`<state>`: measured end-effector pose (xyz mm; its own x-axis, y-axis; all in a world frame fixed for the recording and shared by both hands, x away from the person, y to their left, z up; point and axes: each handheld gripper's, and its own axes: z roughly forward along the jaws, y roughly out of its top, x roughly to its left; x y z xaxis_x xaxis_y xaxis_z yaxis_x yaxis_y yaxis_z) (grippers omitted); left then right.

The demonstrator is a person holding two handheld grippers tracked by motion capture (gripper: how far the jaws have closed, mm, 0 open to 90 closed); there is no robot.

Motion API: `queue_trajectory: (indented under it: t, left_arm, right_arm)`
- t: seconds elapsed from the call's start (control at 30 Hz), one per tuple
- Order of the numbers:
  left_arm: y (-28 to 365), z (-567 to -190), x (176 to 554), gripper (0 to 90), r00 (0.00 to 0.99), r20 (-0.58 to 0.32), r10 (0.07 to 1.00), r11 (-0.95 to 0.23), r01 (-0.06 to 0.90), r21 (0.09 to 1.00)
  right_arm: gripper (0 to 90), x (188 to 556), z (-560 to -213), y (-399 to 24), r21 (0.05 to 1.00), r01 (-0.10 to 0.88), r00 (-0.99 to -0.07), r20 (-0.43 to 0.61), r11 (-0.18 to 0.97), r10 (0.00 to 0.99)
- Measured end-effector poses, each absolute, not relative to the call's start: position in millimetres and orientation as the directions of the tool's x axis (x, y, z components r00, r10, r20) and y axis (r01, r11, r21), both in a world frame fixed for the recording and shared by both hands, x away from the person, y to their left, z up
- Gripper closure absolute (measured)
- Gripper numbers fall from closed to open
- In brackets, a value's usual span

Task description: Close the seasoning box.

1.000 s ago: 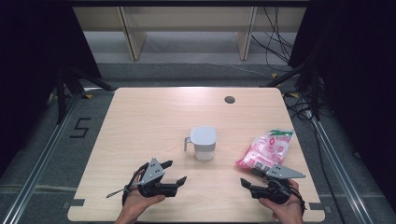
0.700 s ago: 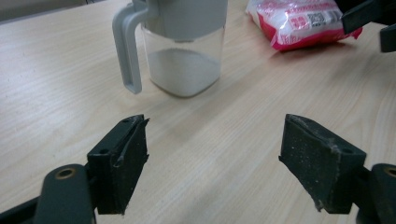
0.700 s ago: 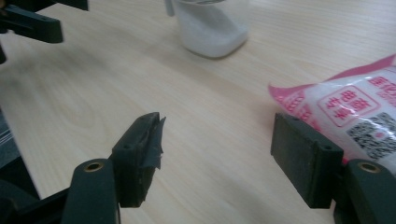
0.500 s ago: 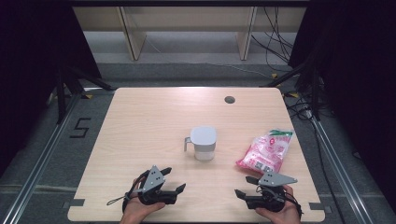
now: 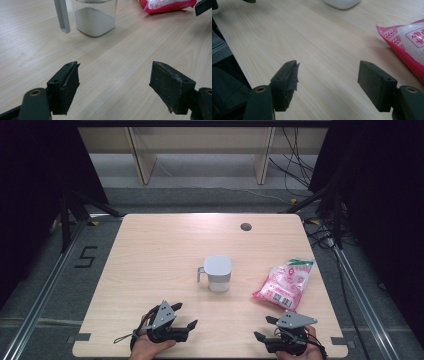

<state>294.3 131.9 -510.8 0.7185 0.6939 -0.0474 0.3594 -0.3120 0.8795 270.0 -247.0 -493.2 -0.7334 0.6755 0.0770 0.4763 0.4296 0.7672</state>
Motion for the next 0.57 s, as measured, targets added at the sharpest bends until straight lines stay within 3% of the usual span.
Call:
queue_trajectory:
  t: [0.3,0.57]
  left_arm:
    - [133.4,-512.6,295.9,22.7,0.73,-0.03,0.683,-0.333,0.348,0.877]
    - [139.9,-514.8,299.7,22.7,0.691,-0.067,0.719,-0.302,0.398,0.866]
  right_arm:
    - [32.9,270.4,-493.9,-246.2,0.758,0.472,-0.737,0.059,0.45,0.674]
    - [32.8,271.8,-494.8,-246.1,0.747,0.485,-0.751,0.087,0.456,0.655]
